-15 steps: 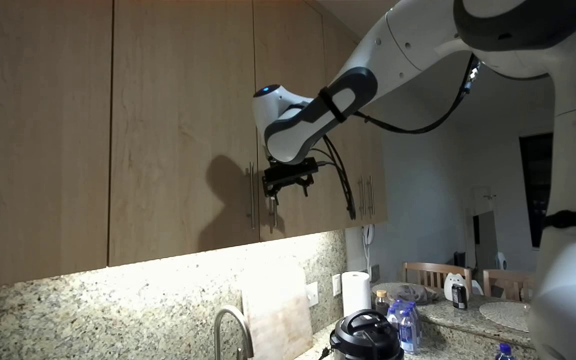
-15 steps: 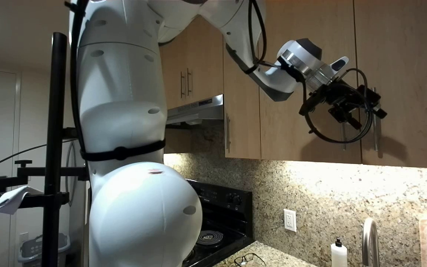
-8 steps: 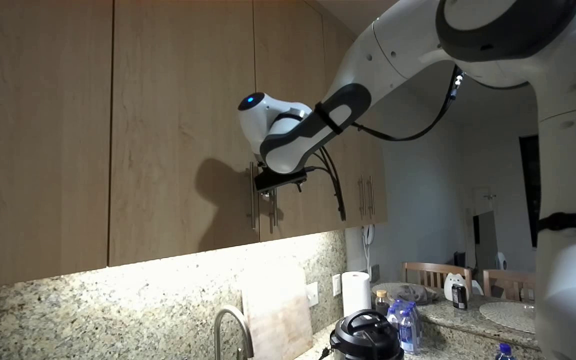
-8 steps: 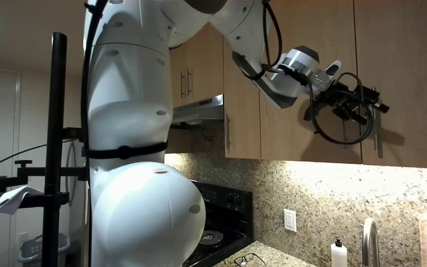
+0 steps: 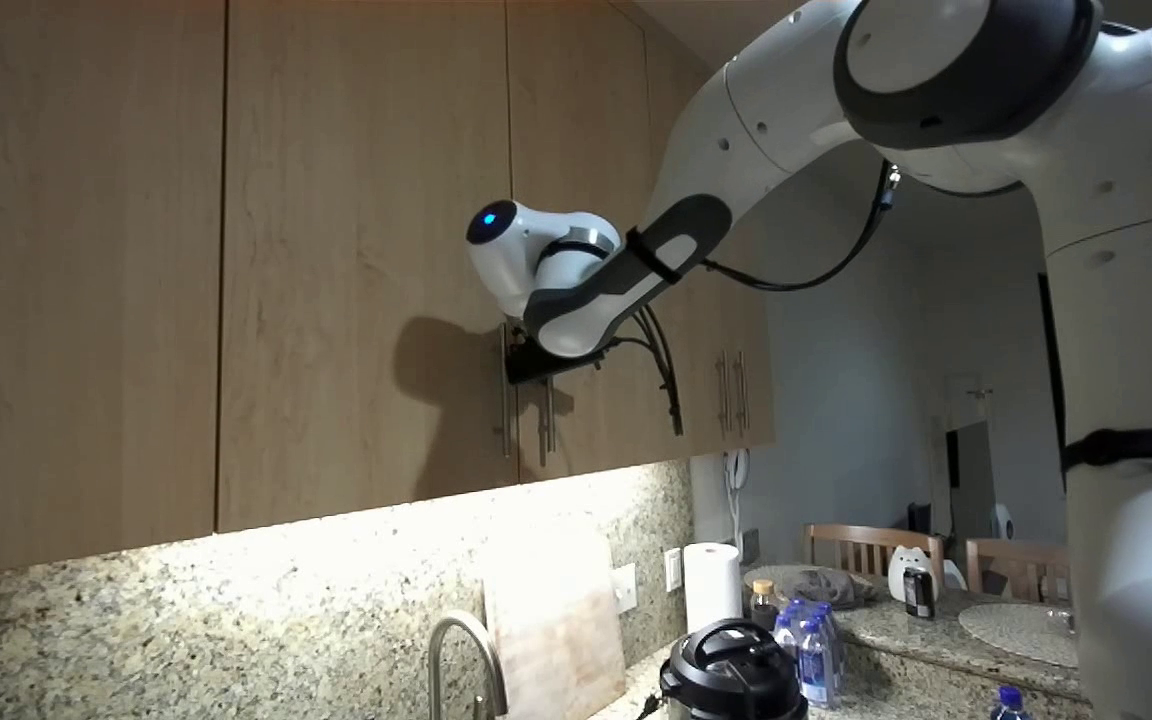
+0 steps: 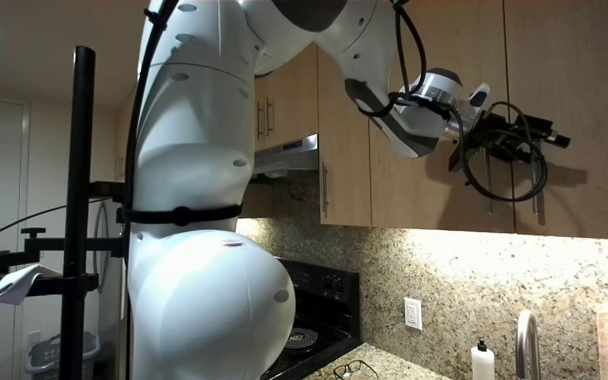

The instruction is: Open the right cabinet door

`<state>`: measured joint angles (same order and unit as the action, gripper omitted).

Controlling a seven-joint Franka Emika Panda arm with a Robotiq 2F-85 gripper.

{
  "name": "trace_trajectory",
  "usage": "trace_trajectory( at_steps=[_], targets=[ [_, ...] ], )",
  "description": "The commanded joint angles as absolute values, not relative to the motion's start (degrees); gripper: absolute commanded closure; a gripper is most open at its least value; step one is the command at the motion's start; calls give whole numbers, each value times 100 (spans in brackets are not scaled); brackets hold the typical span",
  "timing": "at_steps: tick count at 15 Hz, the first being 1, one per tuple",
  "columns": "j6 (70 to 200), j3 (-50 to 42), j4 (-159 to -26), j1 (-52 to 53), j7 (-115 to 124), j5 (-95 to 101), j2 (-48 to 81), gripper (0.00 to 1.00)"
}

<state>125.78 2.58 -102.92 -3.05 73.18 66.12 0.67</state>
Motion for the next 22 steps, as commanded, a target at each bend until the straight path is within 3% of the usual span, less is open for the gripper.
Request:
trace_trajectory(
  at_steps=[1,11,22],
  targets=[
    [12353,160,-10226,-150,7609,6856,162,0],
    [12099,78,-10671,-94,7743,6375,-75,0],
    [13400,-309,-11771,-359,8523,7127,-922,0]
  ],
)
